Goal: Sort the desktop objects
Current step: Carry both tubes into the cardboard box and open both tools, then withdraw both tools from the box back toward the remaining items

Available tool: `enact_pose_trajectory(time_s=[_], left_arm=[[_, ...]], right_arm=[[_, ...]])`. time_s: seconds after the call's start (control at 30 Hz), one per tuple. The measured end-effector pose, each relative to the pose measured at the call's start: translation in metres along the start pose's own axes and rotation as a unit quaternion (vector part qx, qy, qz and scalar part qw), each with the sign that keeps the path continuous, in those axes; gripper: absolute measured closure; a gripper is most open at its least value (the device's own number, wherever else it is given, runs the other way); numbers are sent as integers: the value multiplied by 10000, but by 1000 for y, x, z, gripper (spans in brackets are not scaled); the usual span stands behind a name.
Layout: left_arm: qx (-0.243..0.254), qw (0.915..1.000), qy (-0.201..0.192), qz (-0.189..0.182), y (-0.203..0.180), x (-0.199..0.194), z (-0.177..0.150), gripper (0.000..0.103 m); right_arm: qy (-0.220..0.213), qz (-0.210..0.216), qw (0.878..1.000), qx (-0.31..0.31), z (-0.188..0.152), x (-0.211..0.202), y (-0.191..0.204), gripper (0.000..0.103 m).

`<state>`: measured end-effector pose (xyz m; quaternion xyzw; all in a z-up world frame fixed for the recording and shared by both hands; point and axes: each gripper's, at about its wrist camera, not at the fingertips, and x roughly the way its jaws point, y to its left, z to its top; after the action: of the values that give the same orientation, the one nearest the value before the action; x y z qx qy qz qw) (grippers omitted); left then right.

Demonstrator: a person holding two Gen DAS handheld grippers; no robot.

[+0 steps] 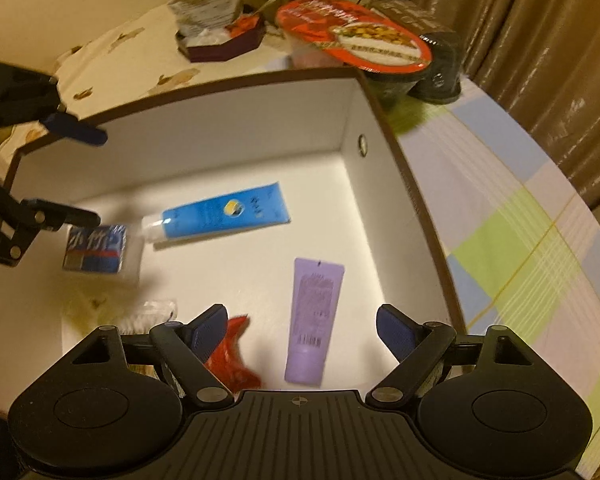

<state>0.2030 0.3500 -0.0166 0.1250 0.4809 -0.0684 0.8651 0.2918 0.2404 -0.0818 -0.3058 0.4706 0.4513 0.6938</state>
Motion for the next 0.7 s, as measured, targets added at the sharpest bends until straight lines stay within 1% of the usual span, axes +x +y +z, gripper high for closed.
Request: enact_pose_trajectory(time_s=[0.2, 0.33, 0.43, 0.7], left_arm=[[68, 10000, -4, 25, -7, -8, 0, 34], [158, 9999, 4, 34, -15, -14, 1, 23], [222, 9997, 2, 68, -23, -19, 1, 19], [355, 9993, -48, 148, -38, -33, -1, 18]], right_arm=[[3, 6, 10000, -8, -11, -7, 7, 19], [-52, -5, 10000, -28, -16, -15, 13, 19], [-115, -12, 9999, -49, -20, -23, 18, 19], [-265, -29, 9996, -80, -33, -44, 32, 19]])
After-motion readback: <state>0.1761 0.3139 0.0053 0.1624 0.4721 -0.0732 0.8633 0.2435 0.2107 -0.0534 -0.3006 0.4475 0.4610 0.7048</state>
